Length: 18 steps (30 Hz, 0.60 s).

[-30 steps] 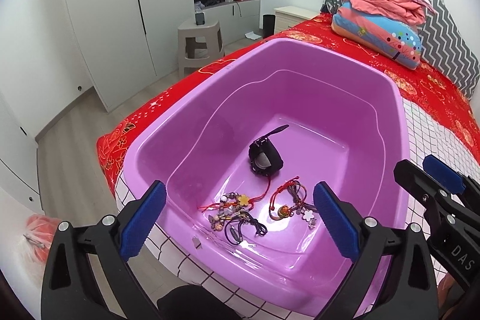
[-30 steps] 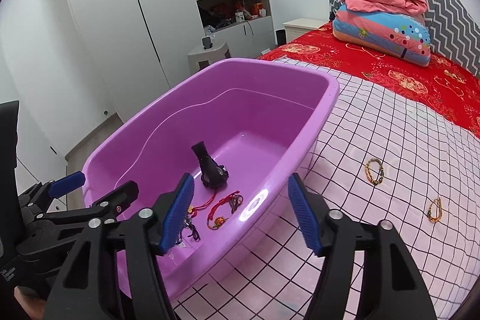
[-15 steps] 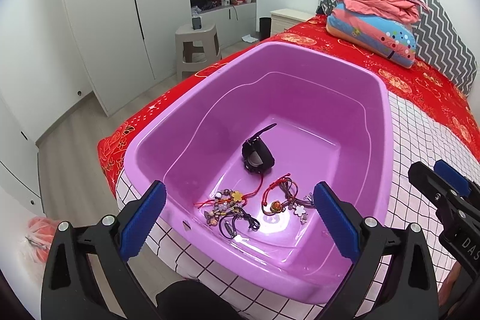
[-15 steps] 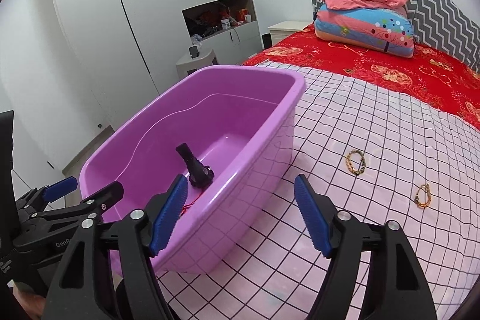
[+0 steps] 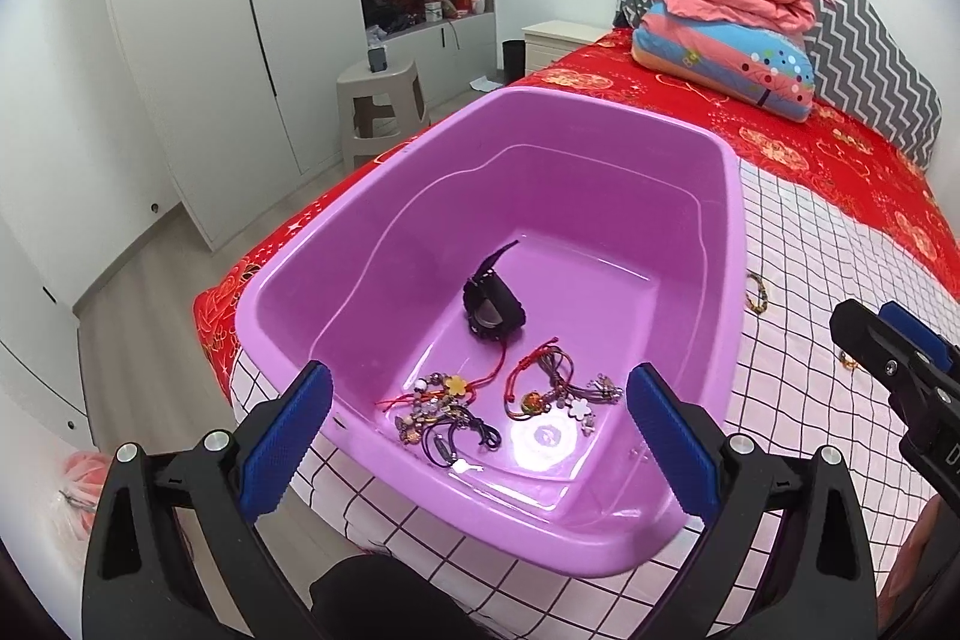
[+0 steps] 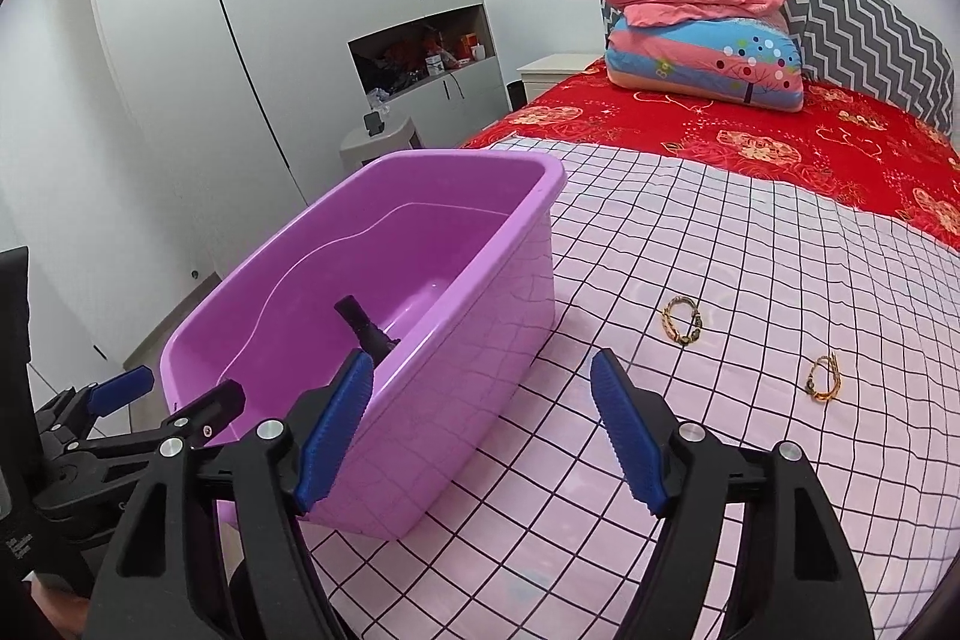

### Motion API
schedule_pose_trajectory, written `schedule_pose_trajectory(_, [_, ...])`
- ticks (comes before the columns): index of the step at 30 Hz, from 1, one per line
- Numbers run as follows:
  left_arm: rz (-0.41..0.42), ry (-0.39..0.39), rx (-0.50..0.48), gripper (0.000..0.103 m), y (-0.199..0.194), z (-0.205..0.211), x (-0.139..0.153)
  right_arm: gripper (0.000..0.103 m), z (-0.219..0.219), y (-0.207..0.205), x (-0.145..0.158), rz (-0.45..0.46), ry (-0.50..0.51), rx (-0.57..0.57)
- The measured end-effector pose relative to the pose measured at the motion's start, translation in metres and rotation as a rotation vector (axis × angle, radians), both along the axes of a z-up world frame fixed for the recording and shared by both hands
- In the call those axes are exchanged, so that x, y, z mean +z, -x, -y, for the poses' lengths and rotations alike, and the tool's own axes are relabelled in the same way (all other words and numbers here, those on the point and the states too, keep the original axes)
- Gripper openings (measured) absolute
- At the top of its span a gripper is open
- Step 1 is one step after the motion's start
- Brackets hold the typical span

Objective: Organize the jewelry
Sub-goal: 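Move both open tools away from the tub over the two beaded bracelets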

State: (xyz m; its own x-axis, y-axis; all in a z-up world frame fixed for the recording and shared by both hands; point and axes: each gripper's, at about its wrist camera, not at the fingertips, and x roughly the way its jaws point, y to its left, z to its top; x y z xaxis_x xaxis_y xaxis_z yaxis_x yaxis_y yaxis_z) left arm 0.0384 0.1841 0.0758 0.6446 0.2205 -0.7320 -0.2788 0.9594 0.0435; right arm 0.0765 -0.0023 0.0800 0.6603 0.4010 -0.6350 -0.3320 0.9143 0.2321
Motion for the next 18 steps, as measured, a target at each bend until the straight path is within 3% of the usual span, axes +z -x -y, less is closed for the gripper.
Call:
schedule_pose_trajectory(9, [0.005,-0.012,-0.057,0.097,0.002,0.03,0.003,0.072,0.03,0.01,-0.004,-0.002,-0.02,-0.048])
schedule_pose_trajectory(18, [0.041,0.008,-0.18,0.097,0.011,0.073,0.002,0.072,0.078,0.029,-0.015,0.009,-0.036,-0.132])
